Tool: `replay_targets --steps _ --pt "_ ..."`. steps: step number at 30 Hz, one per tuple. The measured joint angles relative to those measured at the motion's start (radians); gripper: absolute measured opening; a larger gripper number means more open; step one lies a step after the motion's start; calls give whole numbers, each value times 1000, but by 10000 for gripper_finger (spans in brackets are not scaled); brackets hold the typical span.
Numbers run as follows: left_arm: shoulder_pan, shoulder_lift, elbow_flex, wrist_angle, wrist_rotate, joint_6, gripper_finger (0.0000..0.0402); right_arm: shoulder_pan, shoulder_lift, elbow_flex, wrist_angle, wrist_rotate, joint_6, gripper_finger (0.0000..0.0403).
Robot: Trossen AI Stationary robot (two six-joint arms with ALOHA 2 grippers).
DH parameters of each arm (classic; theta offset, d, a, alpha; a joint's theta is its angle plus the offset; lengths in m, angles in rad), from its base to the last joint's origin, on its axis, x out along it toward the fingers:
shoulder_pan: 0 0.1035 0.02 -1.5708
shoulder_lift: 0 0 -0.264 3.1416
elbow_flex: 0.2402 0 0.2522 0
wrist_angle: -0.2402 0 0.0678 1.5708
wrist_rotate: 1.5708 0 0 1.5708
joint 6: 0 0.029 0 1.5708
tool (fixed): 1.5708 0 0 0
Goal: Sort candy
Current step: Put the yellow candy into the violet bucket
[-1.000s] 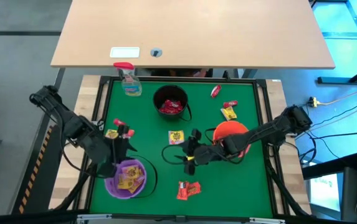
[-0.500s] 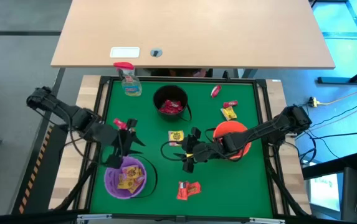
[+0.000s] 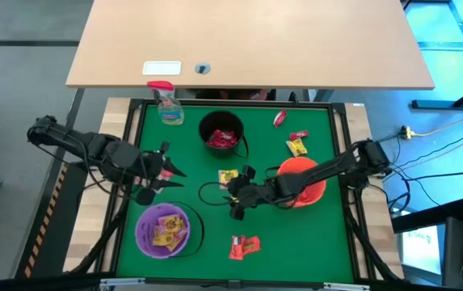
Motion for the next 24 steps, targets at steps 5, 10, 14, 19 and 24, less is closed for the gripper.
replay_targets --steps 5,10,14,19,24 --pt "27 -66 -91 108 2 -20 122 -42 9 0 1 -28 2 225" --pt "48 -81 -135 156 2 -60 122 -66 9 0 1 -36 2 225" --pt "50 -78 -140 179 -6 -61 122 -65 14 -1 2 -59 -5 225" --pt "50 -76 -142 211 -52 -61 122 -63 19 -1 -3 -63 -5 225" --pt "50 -76 -142 238 -80 -61 122 -63 19 -1 -5 -63 23 225"
